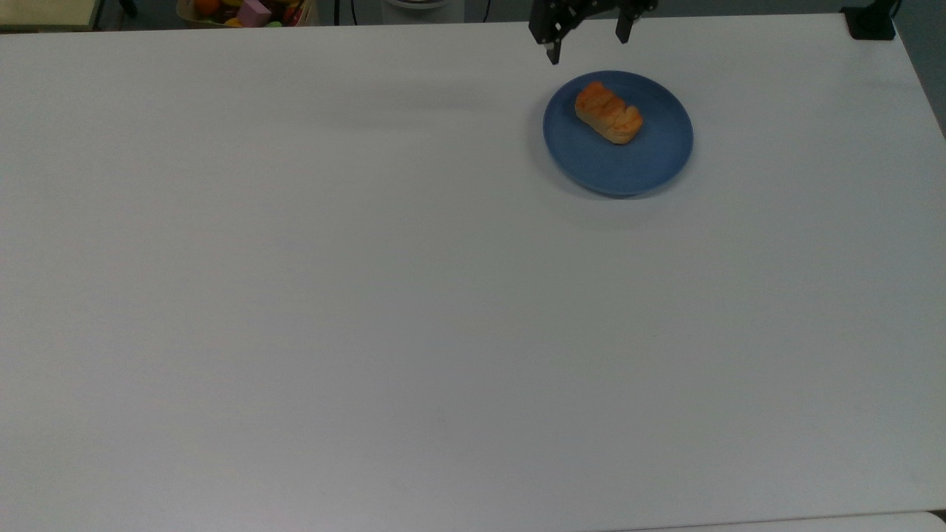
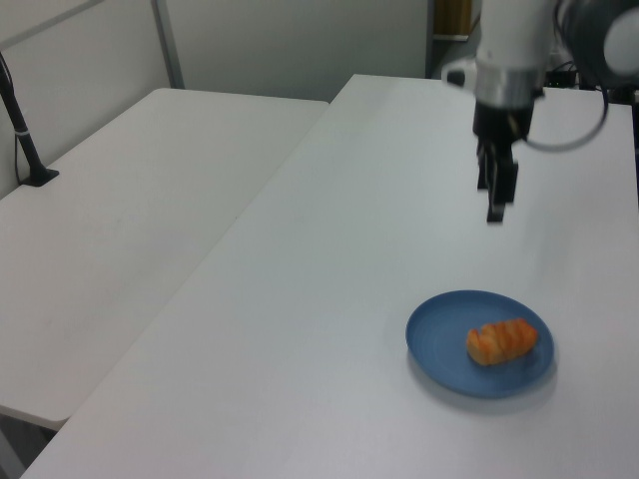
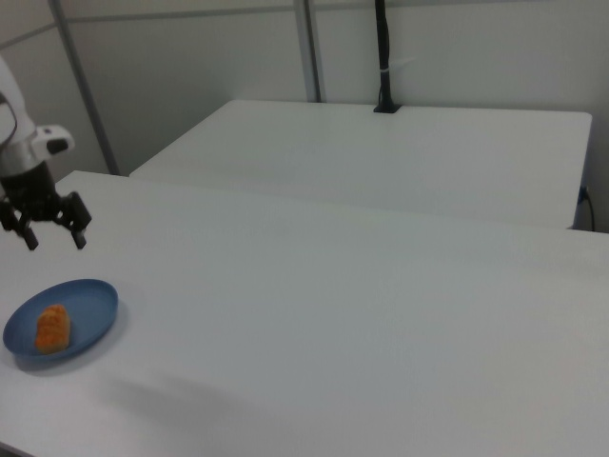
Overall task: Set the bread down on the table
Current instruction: 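Lower the gripper over the orange bread roll and close on it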
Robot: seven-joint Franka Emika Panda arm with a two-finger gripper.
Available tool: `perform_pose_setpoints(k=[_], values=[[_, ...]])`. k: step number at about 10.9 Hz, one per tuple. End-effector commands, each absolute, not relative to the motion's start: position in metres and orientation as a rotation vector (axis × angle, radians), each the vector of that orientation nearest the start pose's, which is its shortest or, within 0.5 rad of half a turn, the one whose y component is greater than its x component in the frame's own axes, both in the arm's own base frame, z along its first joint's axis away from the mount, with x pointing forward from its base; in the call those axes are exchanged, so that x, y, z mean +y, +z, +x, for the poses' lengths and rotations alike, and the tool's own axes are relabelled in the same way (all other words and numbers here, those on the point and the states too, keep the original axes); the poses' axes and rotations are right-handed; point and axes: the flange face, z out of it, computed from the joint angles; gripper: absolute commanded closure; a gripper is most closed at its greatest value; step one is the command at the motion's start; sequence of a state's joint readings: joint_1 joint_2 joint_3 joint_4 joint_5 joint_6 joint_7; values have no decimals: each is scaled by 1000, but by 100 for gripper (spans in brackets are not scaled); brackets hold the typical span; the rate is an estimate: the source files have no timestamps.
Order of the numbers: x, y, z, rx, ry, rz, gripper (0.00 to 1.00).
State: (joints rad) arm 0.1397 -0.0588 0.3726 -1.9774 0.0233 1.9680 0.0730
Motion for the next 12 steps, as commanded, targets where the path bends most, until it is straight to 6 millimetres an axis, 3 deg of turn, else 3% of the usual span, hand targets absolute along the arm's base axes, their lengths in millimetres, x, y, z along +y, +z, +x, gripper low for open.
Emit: perform_pose_setpoints(k=[1,5,7,10,12], values=[[304,435,450,-745,-37,-3018,0],[324,376,439,-826,-1,-2983,0],[336,359,431,-887,38,-2976,0],[340,332,437,-884,60,-2963,0],[341,325,438,-904,69,-2965,4]])
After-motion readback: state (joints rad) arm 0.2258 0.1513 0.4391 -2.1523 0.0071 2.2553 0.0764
